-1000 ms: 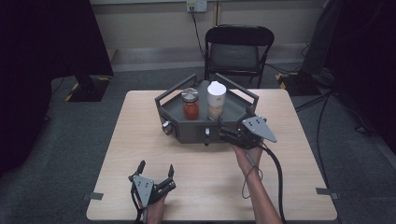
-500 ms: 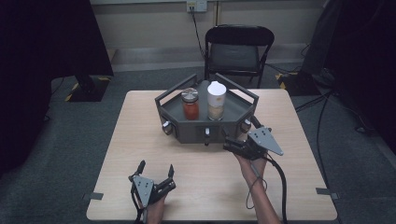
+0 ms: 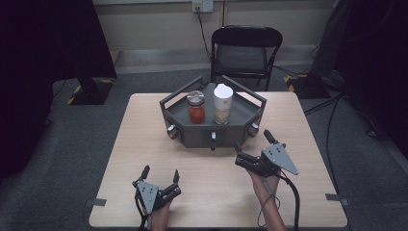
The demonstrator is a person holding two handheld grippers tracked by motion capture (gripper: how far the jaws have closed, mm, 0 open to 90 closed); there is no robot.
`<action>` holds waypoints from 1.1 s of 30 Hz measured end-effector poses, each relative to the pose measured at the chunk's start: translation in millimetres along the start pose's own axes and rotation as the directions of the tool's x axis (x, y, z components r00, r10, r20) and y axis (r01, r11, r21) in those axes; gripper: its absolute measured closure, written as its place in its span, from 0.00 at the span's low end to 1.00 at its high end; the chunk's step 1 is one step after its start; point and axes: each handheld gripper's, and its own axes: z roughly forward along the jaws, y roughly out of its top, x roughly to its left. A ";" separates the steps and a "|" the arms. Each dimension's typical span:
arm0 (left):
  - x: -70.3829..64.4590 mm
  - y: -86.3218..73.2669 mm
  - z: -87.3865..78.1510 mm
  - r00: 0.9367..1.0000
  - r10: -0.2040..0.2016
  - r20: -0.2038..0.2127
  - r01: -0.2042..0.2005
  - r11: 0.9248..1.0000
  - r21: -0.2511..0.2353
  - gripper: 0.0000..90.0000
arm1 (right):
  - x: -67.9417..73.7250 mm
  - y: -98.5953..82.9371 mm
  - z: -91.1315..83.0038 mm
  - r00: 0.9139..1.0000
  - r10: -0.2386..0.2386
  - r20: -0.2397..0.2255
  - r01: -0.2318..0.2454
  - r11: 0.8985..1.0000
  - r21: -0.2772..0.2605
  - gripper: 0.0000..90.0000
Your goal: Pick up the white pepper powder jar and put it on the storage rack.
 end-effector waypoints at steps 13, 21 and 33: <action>0.0 -0.1 0.0 1.000 0.000 0.000 0.000 1.000 0.000 0.01 | 6.8 -14.2 -18.0 1.000 -0.014 0.025 0.014 1.000 -0.003 0.00; 0.0 -0.1 0.0 1.000 0.000 0.000 0.000 1.000 -0.001 0.01 | 10.0 -22.2 -25.9 0.999 -0.021 0.035 0.021 1.000 0.005 0.00; 0.0 -0.2 0.0 1.000 0.000 0.000 0.000 1.000 -0.001 0.01 | 12.1 -36.4 -37.6 0.997 -0.044 0.068 0.043 0.999 0.014 0.00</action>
